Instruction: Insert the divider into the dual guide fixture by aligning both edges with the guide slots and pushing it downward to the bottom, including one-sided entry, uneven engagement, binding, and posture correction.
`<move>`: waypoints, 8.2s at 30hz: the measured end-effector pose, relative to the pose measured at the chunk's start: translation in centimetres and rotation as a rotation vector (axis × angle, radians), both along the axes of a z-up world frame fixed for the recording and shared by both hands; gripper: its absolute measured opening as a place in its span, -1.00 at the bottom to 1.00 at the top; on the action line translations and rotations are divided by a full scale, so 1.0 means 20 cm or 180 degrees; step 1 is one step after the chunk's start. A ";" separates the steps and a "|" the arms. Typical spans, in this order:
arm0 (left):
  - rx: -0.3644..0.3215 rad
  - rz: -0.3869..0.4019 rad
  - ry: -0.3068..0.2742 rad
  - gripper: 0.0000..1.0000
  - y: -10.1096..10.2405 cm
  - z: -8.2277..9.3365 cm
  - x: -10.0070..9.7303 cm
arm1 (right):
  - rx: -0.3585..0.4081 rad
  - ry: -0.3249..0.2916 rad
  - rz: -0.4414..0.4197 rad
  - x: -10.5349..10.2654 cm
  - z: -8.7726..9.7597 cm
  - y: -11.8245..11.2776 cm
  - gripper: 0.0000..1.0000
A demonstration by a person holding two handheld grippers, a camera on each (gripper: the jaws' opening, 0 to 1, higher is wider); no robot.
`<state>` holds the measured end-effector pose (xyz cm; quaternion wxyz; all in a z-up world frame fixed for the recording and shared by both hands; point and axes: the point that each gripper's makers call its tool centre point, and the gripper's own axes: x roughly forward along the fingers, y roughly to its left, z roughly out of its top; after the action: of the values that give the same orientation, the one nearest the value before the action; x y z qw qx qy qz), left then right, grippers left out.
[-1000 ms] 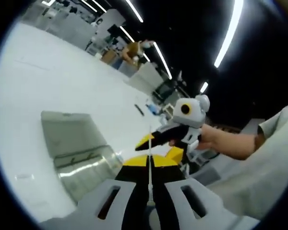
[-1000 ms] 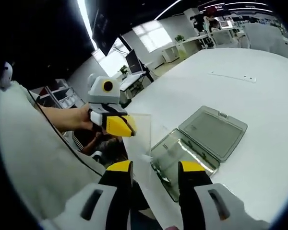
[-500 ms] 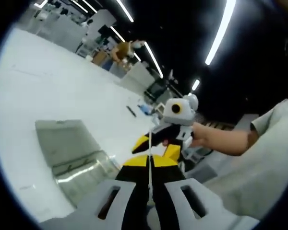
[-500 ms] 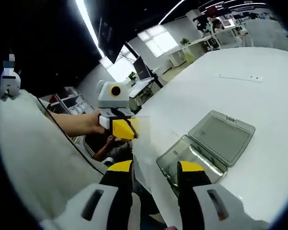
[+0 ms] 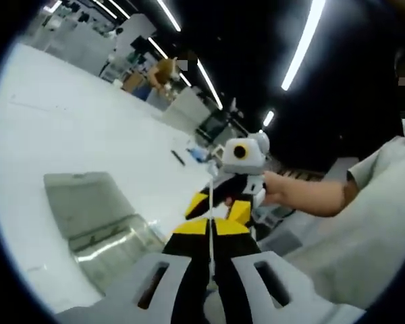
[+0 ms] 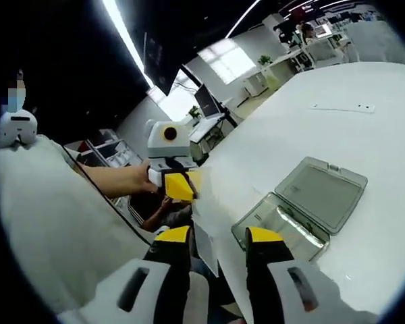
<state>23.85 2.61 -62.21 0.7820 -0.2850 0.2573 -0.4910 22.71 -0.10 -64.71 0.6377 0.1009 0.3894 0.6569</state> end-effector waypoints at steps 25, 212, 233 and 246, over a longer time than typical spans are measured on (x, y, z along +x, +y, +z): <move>-0.0216 -0.0169 -0.0157 -1.00 -0.06 0.09 -0.05 | 0.0327 0.0392 0.0268 -0.11 0.09 0.03 -0.86; 0.1960 0.0162 -0.0991 -0.07 0.20 -0.42 -0.08 | -0.3054 0.1171 -0.1888 0.15 -0.52 -0.03 -1.00; 0.1982 0.0113 -0.0997 0.46 0.18 -0.44 -0.11 | -0.3071 0.1274 -0.1955 0.14 -0.52 -0.01 -1.00; 0.1991 0.0139 -0.0962 0.45 0.20 -0.45 -0.11 | -0.3086 0.1335 -0.1991 0.14 -0.55 -0.01 -1.00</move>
<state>21.59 6.58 -71.19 0.8711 0.0390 0.2704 -0.4081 25.52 -0.36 -75.65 0.6833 0.0359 0.7130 0.1529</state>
